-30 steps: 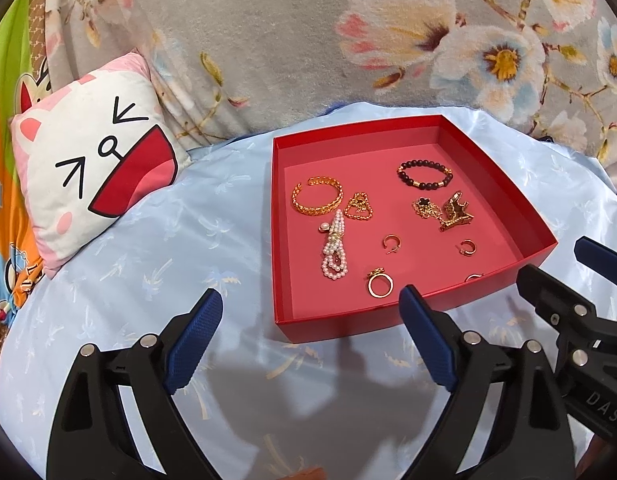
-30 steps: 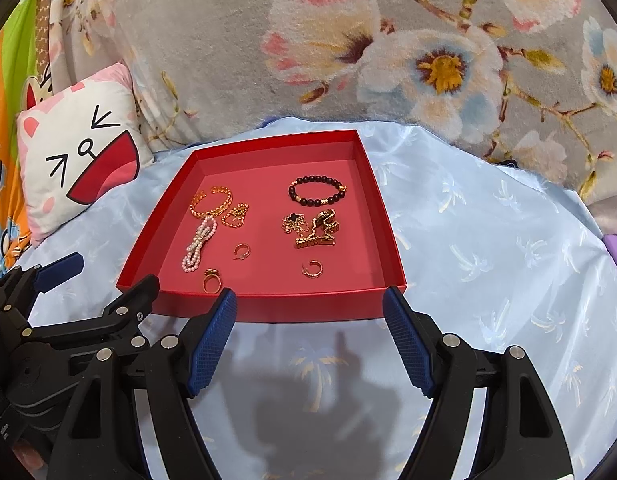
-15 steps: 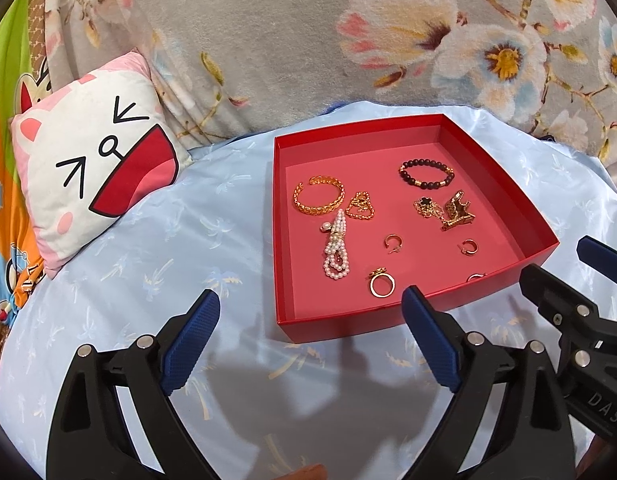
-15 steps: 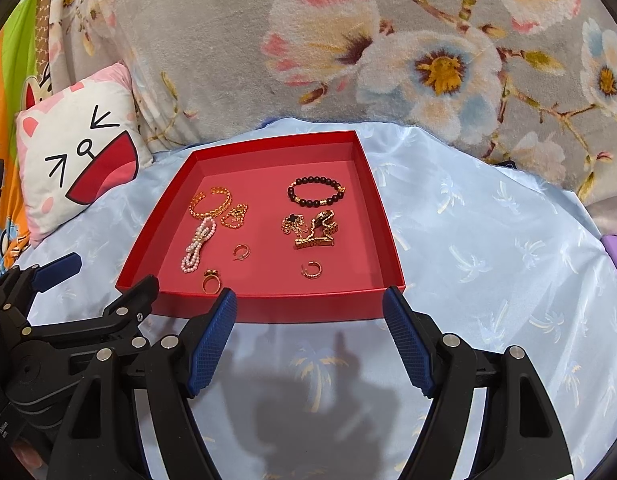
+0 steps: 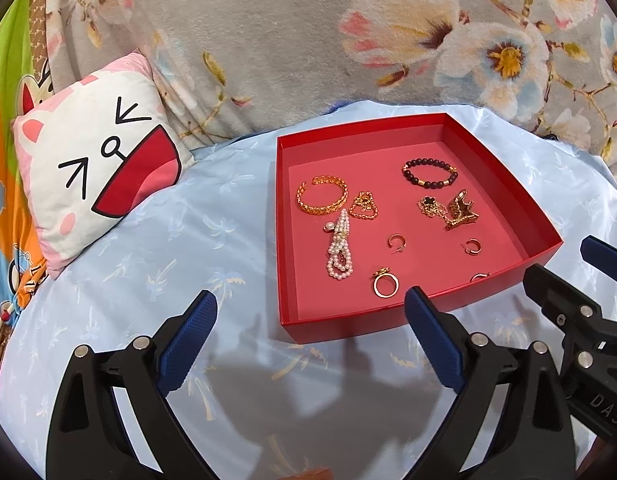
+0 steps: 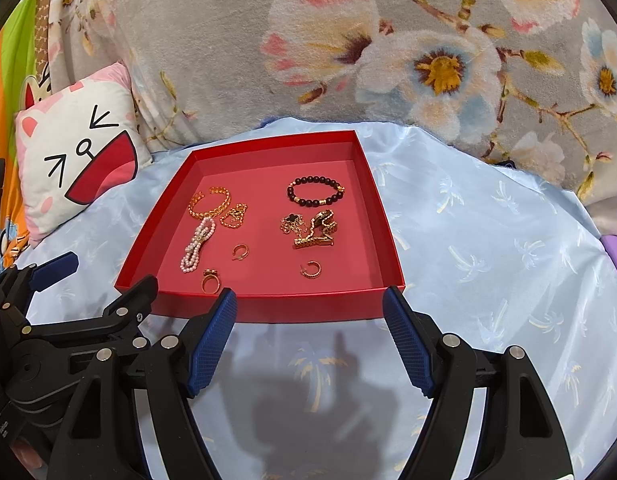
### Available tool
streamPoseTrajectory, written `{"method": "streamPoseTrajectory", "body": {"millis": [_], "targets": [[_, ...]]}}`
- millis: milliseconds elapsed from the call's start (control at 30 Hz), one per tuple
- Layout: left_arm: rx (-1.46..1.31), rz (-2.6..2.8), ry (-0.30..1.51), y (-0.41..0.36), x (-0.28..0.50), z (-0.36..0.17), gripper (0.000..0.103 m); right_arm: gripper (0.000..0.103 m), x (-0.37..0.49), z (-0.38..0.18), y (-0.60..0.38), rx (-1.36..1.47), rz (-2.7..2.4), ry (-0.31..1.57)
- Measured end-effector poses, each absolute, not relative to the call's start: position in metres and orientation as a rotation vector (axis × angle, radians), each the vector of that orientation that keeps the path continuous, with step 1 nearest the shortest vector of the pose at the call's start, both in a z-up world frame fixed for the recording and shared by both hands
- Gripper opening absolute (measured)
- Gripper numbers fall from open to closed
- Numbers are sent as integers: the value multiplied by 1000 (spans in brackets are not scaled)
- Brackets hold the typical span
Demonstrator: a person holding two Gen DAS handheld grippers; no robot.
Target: Organize jewelry
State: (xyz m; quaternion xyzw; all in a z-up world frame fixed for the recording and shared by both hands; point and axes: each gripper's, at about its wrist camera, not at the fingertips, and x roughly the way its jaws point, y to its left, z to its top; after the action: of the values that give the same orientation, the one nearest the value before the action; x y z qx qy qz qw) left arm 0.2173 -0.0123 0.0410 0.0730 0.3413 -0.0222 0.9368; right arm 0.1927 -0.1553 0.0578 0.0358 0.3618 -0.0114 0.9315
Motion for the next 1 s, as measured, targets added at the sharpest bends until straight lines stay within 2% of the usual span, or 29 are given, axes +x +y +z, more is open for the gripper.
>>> {"method": "streamPoseTrajectory", "body": {"millis": [1000], "targets": [[140,-42,701,-10,221,39,92,74,193,55,-153,80,-20,745]]}}
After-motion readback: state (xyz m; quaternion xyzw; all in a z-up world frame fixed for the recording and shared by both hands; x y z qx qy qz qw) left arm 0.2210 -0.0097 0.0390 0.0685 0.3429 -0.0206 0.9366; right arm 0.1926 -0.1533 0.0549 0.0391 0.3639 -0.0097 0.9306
